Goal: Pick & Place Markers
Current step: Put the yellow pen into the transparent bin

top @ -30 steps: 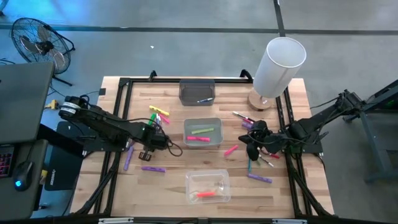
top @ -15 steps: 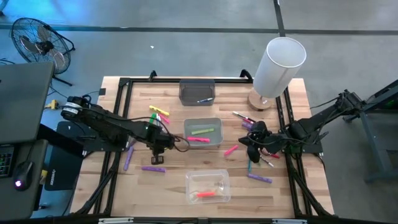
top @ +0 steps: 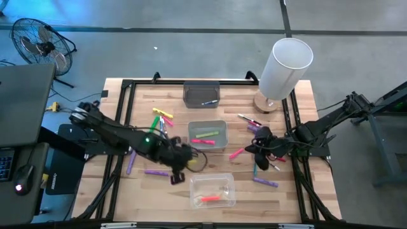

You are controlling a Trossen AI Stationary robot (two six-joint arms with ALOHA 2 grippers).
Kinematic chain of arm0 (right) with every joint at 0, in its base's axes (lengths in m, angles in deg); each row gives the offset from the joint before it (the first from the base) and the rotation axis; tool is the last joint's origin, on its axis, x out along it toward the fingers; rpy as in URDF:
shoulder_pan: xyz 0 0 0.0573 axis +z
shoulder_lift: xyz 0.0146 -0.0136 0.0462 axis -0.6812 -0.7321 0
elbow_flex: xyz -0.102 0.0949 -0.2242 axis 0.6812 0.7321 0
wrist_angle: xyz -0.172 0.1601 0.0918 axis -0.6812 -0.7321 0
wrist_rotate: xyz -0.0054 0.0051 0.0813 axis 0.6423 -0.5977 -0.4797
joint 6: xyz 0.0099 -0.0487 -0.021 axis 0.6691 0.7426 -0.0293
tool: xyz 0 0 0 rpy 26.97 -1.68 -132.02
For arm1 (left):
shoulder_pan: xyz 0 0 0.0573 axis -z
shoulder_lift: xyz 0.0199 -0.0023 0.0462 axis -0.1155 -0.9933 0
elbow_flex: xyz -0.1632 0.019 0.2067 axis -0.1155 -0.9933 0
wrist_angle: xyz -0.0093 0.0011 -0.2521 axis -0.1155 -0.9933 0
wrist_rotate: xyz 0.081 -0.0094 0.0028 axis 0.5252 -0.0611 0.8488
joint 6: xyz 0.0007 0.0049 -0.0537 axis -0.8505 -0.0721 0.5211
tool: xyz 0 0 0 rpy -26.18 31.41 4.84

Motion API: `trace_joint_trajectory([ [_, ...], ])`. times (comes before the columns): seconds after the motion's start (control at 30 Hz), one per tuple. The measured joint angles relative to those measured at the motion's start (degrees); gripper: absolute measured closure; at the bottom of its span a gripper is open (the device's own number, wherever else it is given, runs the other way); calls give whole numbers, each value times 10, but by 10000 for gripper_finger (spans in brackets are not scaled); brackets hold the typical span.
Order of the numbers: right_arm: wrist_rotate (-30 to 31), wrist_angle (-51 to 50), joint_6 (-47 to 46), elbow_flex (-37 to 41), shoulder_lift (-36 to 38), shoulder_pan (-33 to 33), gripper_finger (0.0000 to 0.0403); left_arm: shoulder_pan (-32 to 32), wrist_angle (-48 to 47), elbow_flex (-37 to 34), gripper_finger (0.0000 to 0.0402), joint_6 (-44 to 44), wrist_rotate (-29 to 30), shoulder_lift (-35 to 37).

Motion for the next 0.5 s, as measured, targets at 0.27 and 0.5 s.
trace_joint_trajectory([
  [0.27, -1, 0, -14, 0, 0, 0, 402, 9, -5, 153, 373, -40, -10, -159],
  [0.5, -8, -5, -44, 0, 0, 0, 402, 9, 3, 215, 367, -61, -55, -249],
])
